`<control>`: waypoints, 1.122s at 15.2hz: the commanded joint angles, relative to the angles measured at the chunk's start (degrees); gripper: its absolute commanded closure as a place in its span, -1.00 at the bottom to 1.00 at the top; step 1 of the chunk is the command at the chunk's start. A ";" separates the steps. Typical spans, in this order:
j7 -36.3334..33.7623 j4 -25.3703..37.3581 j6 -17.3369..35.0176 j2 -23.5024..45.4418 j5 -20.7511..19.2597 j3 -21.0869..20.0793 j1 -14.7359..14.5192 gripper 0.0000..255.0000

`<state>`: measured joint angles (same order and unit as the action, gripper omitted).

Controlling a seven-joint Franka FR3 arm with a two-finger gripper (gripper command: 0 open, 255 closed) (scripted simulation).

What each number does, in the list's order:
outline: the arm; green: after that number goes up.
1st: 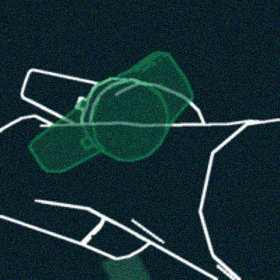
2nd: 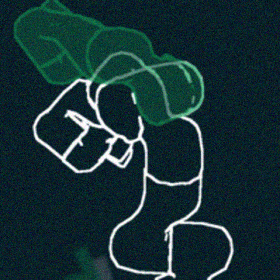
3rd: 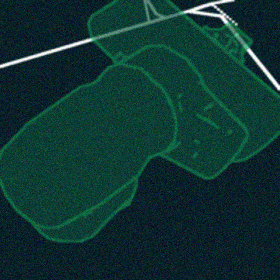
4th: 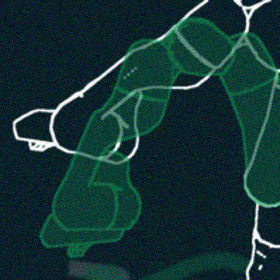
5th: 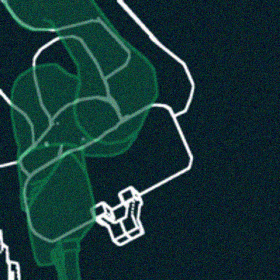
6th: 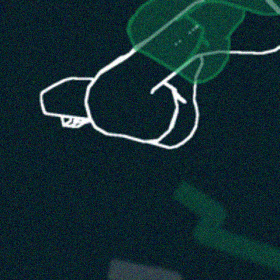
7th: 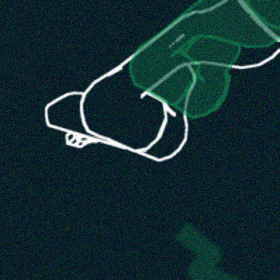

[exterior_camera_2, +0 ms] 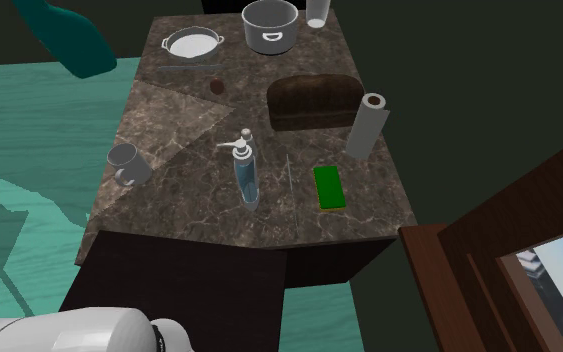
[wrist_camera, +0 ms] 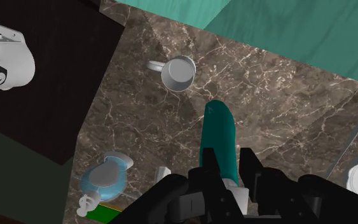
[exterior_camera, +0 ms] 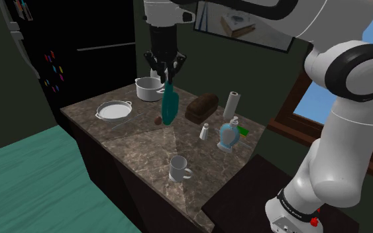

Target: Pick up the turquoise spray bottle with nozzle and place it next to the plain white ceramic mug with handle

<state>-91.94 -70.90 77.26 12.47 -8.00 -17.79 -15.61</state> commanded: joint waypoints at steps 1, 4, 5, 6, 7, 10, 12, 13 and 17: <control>-0.05 -2.70 2.03 -0.75 0.27 0.05 0.26 1.00; -0.08 -6.49 4.83 -1.79 0.62 0.13 0.60 1.00; -0.09 -7.67 5.73 -2.09 0.72 0.16 0.69 1.00; -0.11 -8.82 6.62 -2.36 0.81 0.19 0.78 1.00; -0.13 -9.94 7.49 -2.62 0.89 0.21 0.86 1.00; -0.19 -13.12 10.06 -3.25 1.09 0.28 1.06 1.00; -0.25 -15.10 11.73 -3.58 1.19 0.32 1.18 1.00; -0.28 -16.05 12.55 -3.72 1.23 0.34 1.23 1.00; -0.43 -19.64 15.76 -4.11 1.32 0.41 1.39 1.00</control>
<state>-92.38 -89.67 92.16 8.40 -6.68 -17.42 -14.29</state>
